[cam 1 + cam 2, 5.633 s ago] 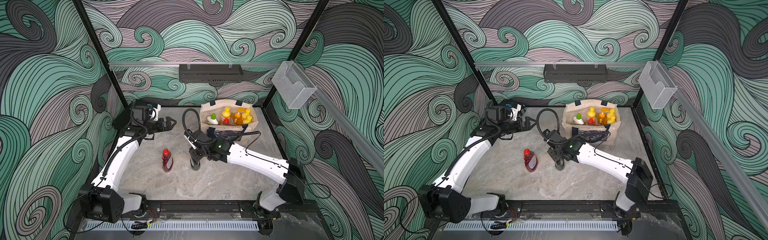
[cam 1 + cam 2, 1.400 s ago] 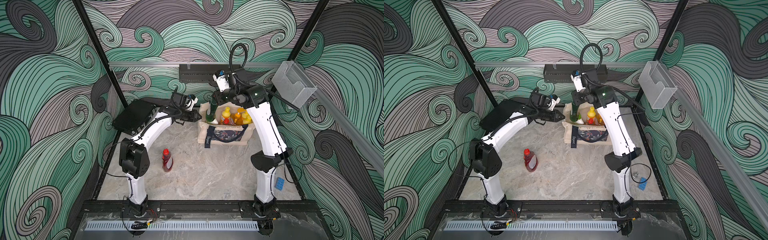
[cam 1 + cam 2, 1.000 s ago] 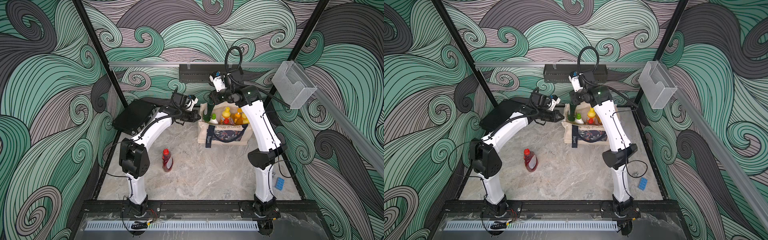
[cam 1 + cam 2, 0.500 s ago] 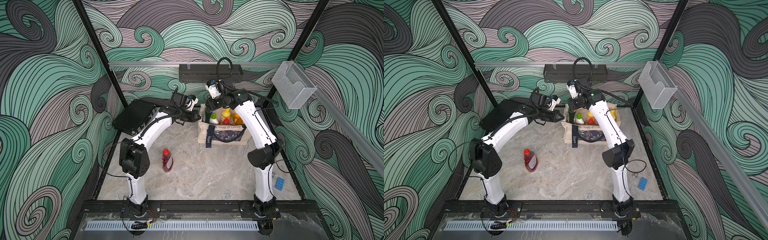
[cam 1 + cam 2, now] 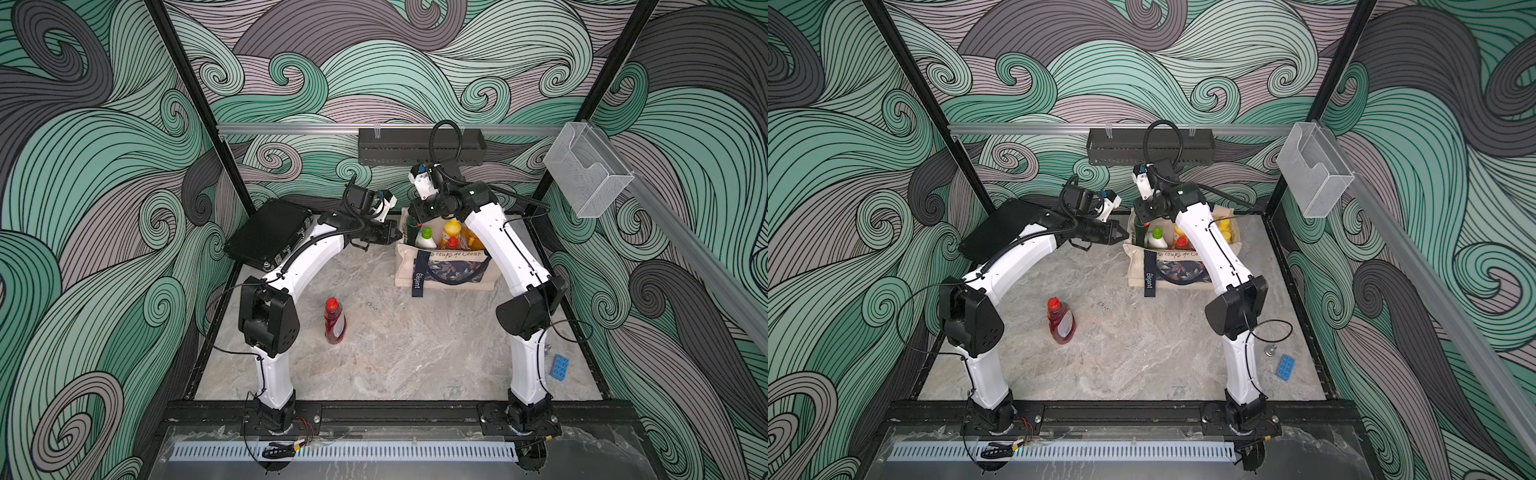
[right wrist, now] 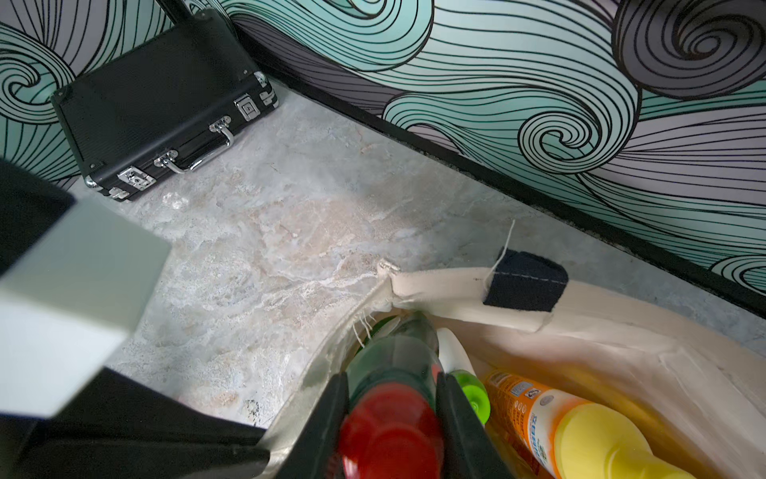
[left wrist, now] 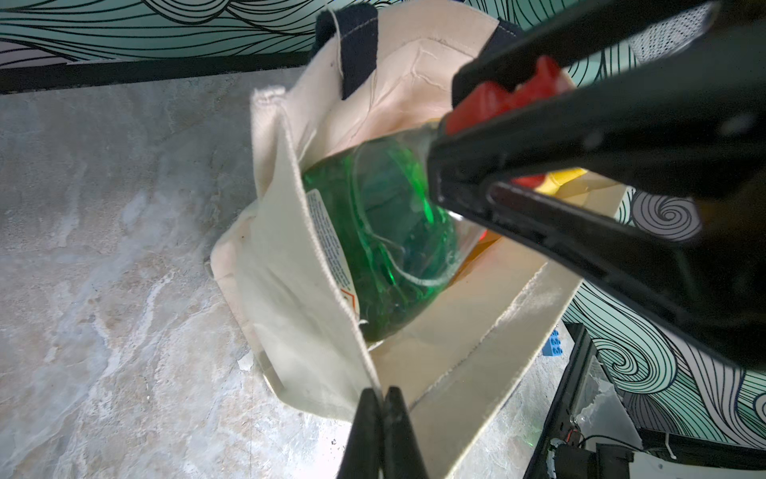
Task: Pack dish soap into the shopping bag
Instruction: Place the bottle of dish soap in the shopping bag.
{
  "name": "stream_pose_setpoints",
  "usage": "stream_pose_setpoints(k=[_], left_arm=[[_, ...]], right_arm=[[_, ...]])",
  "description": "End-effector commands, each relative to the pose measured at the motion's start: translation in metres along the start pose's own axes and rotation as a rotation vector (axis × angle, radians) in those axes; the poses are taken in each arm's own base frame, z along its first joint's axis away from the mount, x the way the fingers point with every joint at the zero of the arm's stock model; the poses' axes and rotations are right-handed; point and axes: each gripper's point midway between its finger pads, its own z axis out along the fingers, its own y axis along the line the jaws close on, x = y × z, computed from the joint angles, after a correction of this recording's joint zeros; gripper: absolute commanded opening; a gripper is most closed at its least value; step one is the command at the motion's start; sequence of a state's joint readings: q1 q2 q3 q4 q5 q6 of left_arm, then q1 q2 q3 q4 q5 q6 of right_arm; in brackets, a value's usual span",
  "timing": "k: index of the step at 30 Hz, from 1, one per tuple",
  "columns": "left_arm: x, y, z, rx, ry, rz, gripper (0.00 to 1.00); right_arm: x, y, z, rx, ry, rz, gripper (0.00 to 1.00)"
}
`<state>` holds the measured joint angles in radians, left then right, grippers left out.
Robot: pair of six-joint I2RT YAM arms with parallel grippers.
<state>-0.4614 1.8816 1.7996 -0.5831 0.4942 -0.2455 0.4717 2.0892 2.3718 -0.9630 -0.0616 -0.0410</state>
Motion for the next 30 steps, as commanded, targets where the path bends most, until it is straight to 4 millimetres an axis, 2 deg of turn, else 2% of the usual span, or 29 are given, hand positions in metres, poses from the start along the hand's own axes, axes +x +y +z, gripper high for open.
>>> stream_pose_setpoints(k=[1,8,30], left_arm=[[-0.011,-0.014,-0.013,0.016,-0.03,0.034,0.0],[-0.013,-0.019,-0.017,0.033,-0.046,0.037,0.0],[-0.011,-0.015,-0.018,0.016,-0.05,0.035,0.0]], right_arm=[[-0.037,0.001,-0.013,-0.008,-0.153,0.011,0.0],[-0.023,-0.001,0.009,0.006,-0.125,0.023,0.0],[0.012,-0.004,0.073,0.019,-0.055,0.023,0.0]])
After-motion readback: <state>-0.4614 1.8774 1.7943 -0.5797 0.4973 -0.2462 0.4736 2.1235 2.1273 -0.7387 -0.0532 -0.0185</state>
